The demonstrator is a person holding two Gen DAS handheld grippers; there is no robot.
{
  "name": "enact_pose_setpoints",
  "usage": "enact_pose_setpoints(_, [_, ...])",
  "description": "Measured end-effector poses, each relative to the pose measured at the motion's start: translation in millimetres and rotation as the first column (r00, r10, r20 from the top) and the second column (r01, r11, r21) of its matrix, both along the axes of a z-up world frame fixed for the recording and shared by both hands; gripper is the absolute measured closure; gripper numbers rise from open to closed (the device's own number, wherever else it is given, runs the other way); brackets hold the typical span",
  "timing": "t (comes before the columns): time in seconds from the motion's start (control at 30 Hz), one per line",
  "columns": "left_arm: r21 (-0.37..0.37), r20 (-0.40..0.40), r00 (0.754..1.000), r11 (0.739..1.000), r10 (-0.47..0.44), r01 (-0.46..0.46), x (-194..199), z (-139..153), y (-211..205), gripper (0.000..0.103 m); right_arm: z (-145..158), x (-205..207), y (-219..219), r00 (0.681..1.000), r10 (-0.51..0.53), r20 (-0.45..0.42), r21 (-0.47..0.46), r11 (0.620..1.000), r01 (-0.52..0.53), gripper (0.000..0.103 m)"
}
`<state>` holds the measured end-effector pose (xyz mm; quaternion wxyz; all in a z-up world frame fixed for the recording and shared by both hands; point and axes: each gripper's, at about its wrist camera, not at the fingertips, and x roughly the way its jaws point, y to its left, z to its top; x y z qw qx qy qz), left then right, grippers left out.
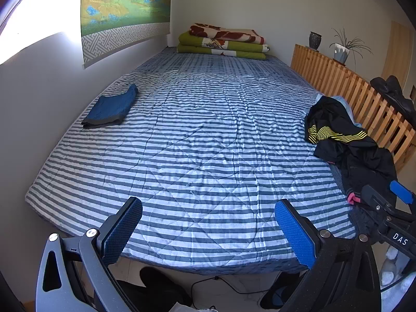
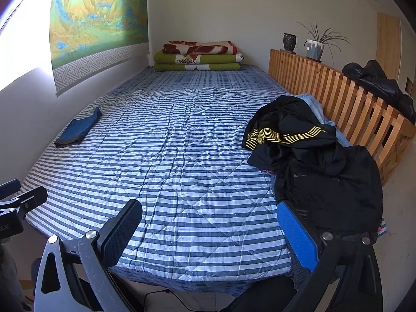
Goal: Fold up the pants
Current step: 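Move the right gripper toward the black jacket's pink-trimmed cuff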
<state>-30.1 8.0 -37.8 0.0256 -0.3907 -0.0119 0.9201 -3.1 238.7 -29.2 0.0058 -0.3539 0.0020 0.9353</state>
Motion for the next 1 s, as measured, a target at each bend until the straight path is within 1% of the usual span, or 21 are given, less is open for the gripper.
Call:
enact_pose_setpoints(0.5, [-0.016, 0.003, 1.0, 1.0, -0.008, 0.008, -4, -1, 1, 0.0, 3, -4, 15, 0.999, -0.054, -0.005, -0.009, 0.999, 0.054, 0.001])
enact_pose_setpoints(0.7, [-0.013, -0.003, 1.0, 1.0, -0.007, 0.007, -1, -1, -1, 0.0, 4, -2, 18, 0.997, -0.08, -0.013, -0.032, 0.996, 0.079, 0.001])
enact_pose_setpoints(0.8, [-0.012, -0.005, 1.0, 1.0, -0.008, 0.008, 1, -1, -1, 0.0, 3, -2, 19, 0.997, -0.075, -0.002, -0.042, 0.996, 0.075, 0.001])
enact_pose_setpoints(1.0, [-0.008, -0.01, 1.0, 1.0, -0.002, 0.002, 4, 1, -4, 0.0, 4, -2, 16, 0.998, -0.066, 0.0, -0.027, 0.997, 0.066, 0.001])
